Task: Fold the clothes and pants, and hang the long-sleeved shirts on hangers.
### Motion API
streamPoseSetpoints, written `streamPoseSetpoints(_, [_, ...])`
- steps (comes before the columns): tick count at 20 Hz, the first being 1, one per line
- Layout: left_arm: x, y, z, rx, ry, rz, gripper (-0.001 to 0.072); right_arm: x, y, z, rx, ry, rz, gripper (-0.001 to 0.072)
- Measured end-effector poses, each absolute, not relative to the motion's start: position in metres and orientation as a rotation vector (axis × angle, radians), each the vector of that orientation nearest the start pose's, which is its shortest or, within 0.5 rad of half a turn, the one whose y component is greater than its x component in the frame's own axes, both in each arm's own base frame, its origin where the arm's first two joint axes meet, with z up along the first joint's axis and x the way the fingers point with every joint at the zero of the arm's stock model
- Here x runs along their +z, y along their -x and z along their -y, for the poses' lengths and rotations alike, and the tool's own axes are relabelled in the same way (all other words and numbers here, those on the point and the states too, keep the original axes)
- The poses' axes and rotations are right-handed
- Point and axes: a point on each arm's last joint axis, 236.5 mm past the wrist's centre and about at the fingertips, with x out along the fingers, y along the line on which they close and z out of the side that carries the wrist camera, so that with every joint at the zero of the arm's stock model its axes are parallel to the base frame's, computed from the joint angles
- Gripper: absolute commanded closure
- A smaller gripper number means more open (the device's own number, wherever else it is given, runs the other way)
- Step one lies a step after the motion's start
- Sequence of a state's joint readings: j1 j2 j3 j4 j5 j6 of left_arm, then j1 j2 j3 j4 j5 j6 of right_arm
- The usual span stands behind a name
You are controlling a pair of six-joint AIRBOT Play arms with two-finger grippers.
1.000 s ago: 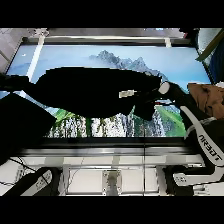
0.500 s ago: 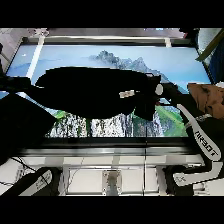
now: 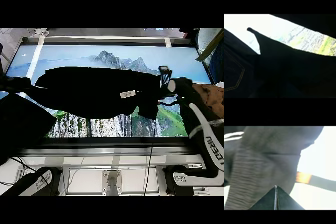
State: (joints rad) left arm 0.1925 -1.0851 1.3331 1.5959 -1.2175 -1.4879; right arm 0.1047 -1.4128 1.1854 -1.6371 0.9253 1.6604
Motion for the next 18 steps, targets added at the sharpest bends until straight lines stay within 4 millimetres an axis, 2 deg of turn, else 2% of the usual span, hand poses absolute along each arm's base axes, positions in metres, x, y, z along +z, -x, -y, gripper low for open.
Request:
streamPoseSetpoints(1, [0.145, -0.380, -0.080, 0.156, -0.003, -0.975, 0.0700, -0.007, -0.438, -0.023, -0.004, 0.055, -1.132, 0.0641])
streamPoseSetpoints(2, [0.146, -0.380, -0.081, 0.157, -0.005, -0.975, 0.0700, 0.003, -0.433, -0.013, -0.024, 0.052, -1.127, 0.0382])
streamPoseSetpoints(3, [0.146, -0.379, -0.081, 0.158, -0.006, -0.974, 0.0700, 0.008, -0.427, -0.008, -0.037, 0.043, -1.138, 0.0204])
streamPoseSetpoints(5, [0.146, -0.379, -0.081, 0.158, -0.005, -0.973, 0.0701, 0.008, -0.409, -0.019, 0.005, -0.003, -1.194, 0.0200])
streamPoseSetpoints(7, [0.146, -0.379, -0.080, 0.155, -0.002, -0.972, 0.0700, 0.000, -0.394, -0.051, 0.094, -0.053, -1.240, 0.0201])
streamPoseSetpoints(10, [0.145, -0.378, -0.079, 0.152, 0.002, -0.981, 0.0700, -0.017, -0.374, -0.098, 0.226, 0.010, -1.289, 0.0254])
streamPoseSetpoints(14, [0.144, -0.376, -0.078, 0.147, -0.003, -0.992, 0.0700, -0.034, -0.335, -0.145, 0.441, 0.341, -1.339, 0.0262])
streamPoseSetpoints(18, [0.143, -0.375, -0.078, 0.144, -0.006, -0.996, 0.0700, -0.051, -0.306, -0.145, 0.516, 0.774, -1.373, 0.0262])
